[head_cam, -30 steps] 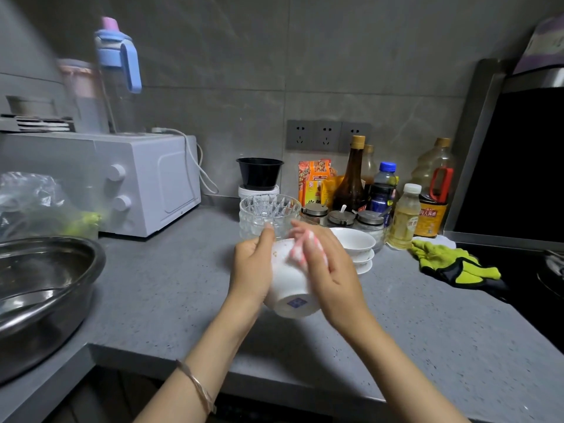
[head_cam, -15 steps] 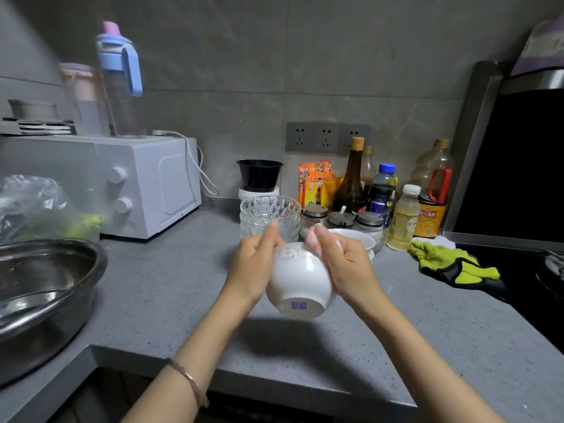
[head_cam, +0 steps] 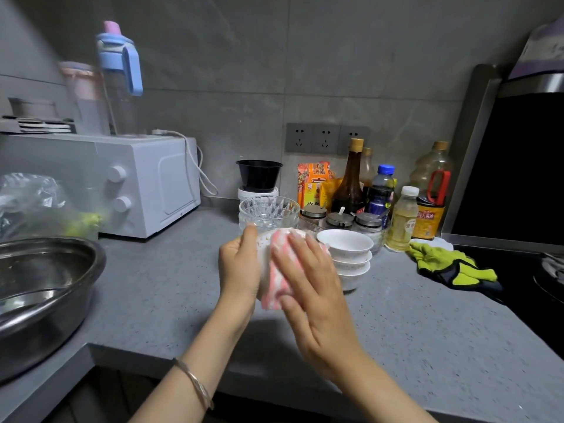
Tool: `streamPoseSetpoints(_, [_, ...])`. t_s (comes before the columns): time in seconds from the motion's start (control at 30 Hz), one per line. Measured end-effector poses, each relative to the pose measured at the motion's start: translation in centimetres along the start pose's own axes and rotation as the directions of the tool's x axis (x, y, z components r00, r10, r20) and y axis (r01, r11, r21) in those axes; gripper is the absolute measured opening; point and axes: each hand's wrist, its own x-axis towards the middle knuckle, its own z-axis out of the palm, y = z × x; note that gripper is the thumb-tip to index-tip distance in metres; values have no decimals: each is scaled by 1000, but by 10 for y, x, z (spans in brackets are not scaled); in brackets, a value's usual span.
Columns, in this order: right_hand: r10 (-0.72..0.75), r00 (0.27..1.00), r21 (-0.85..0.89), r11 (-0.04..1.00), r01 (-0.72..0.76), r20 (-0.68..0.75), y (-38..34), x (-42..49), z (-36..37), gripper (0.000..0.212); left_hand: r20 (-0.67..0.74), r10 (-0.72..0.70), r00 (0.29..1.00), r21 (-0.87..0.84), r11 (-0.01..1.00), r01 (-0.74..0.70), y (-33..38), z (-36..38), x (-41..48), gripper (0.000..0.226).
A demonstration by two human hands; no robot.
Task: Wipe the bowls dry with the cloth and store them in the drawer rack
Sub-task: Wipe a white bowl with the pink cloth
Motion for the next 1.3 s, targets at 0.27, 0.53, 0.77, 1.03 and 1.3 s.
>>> streamPoseSetpoints(0.27, [315, 949, 342, 893, -293, -9, 5, 35, -17, 41, 97, -19, 995, -47, 999, 23, 4, 5, -14, 50])
streamPoseSetpoints(0.53, [669, 717, 642, 466, -609, 195, 10, 37, -28, 44, 121, -143, 982, -152, 975, 160, 6, 0, -13, 34])
streamPoseSetpoints(0.77, [490, 861, 534, 695, -481, 137, 19, 45, -32, 40, 331, 82, 940, 196, 969, -153, 14, -2, -6, 51])
streamPoseSetpoints(1.03, [253, 967, 477, 846, -238, 32, 14, 23, -16, 38, 84, 40, 996, 40, 998, -43, 3, 2, -5, 42])
streamPoseSetpoints(1.3, [-7, 1000, -21, 1000, 6, -12, 5, 6, -3, 52, 36, 5, 999, 75, 997, -7, 5, 3, -4, 47])
